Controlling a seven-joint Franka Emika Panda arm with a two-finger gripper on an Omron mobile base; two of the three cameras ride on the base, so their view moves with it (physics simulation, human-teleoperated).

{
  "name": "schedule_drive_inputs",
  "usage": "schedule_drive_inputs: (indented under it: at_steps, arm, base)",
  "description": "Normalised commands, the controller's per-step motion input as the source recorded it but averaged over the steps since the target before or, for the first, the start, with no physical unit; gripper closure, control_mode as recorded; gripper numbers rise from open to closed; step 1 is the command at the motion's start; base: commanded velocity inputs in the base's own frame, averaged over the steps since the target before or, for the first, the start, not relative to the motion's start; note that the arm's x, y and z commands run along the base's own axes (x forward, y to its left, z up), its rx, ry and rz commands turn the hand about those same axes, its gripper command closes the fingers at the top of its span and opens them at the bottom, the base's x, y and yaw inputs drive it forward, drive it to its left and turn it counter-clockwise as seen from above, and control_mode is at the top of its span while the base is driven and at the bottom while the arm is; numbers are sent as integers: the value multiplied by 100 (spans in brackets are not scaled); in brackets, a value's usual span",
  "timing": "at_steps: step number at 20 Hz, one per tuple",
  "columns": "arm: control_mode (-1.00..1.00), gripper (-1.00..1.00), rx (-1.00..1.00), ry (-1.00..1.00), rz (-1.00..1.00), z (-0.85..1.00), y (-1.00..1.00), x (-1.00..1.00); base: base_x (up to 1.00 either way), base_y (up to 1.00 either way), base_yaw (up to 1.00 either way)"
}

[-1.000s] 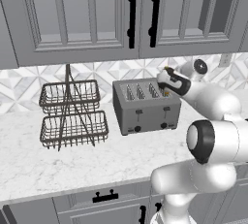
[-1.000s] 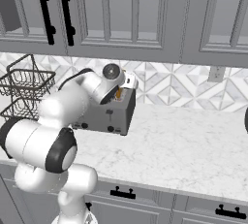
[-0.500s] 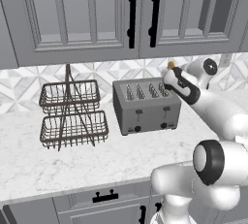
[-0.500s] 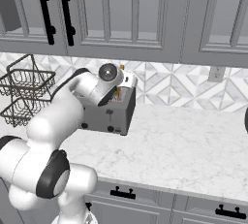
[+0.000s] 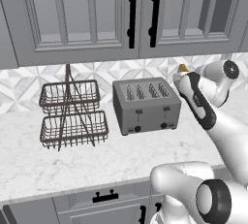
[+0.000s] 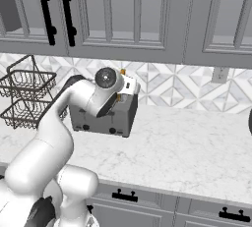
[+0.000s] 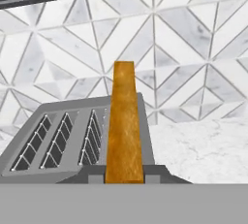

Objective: Start the toaster. Once the lever pops up, take the bread to the plate on the dining counter.

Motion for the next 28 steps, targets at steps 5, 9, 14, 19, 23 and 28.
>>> schedule_drive_inputs:
  at_steps: [5,9,14,19,23,28]
  arm:
    - [-100,100,0,1,0,37,-5,-85]
    - [-100,100,0,3,0,40,0,-89]
    - [-100,100,1,0,0,38,0,-83]
    - [-100,100,4,-4,7,18,0,-34]
    - [-100,100,13,-11,0,41,-14,-21]
    - [-100,100,13,-7,0,39,-11,-18]
  base:
    - [0,0,0]
    - [0,0,0]
    - [0,0,0]
    - [0,0,0]
    - [0,0,0]
    - [0,0,0]
